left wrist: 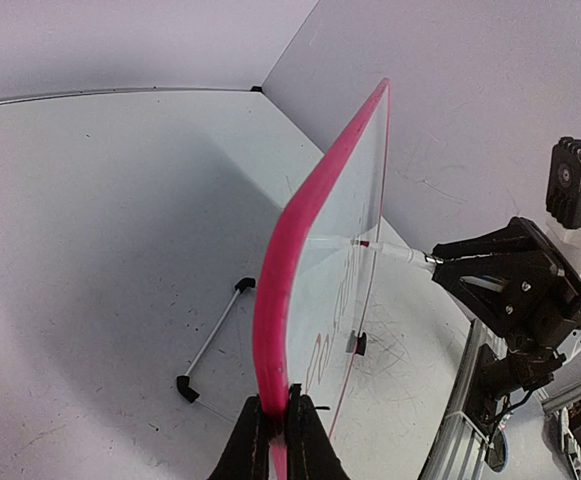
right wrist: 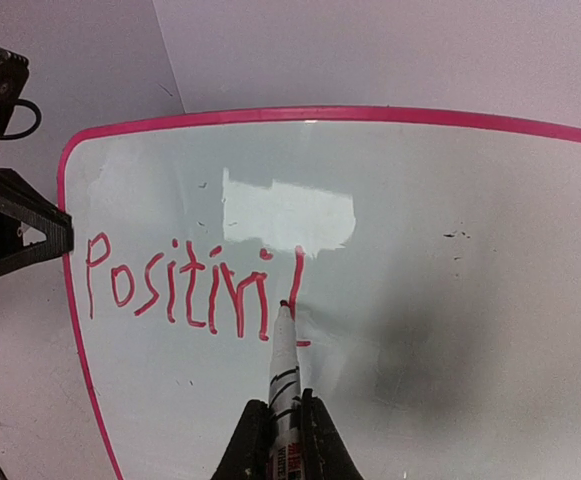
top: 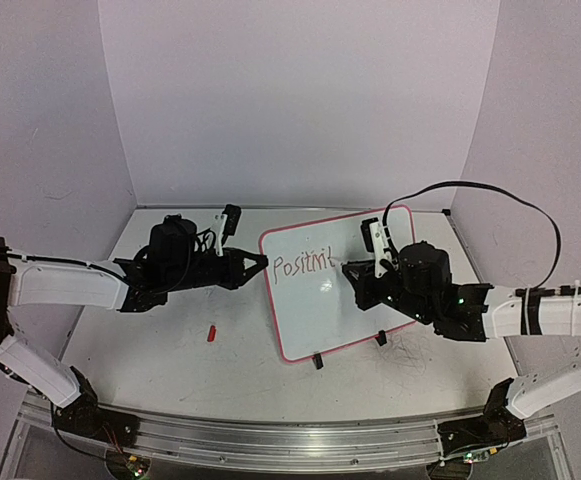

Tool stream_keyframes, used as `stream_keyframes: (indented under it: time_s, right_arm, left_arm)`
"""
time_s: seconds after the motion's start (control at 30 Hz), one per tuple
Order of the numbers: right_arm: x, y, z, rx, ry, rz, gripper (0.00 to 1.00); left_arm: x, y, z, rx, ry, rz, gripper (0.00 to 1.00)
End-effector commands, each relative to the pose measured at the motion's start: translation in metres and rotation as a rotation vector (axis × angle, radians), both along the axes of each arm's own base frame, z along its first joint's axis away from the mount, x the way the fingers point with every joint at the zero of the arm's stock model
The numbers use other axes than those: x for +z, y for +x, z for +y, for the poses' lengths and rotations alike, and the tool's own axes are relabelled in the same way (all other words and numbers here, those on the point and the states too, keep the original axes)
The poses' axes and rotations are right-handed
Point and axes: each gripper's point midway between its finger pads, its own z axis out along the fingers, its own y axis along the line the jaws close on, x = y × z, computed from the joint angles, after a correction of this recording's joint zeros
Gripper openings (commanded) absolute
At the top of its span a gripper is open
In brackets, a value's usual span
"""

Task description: Write a sentence on the whiteboard

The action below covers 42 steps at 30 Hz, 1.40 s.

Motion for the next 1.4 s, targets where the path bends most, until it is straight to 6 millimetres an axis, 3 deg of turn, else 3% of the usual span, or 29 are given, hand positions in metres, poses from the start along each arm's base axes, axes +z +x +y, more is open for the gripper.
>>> stream_keyframes:
  time_s: [0.0,0.4,0.77,0.93,1.1,1.37]
  right_arm:
    - [0.034,0.007,0.009,0.006,0.071,-0.068,0.0]
    - [0.026,0.009,0.011,-0.001,0.053,-0.057,0.0]
    - [0.019,0.017,-0.005,-0.101,0.02,-0.045,0.0]
    - [0.027,0.014,-0.014,-0.118,0.034,-0.064,0.0]
    - [0.032,0.009,-0.012,-0.086,0.051,-0.072,0.0]
    - [0.021,0.008,-0.006,-0.06,0.037,-0.048,0.0]
  left_arm:
    - [0.028,0.006,0.006,0.028,-0.023,-0.084,0.0]
    - [0.028,0.005,0.005,0.026,-0.025,-0.085,0.0]
    - [0.028,0.006,0.005,0.026,-0.023,-0.081,0.0]
    - [0.027,0.006,0.005,0.029,-0.022,-0.081,0.0]
    - [0.027,0.006,0.005,0.027,-0.023,-0.081,0.0]
    - [0.028,0.006,0.005,0.028,-0.023,-0.081,0.0]
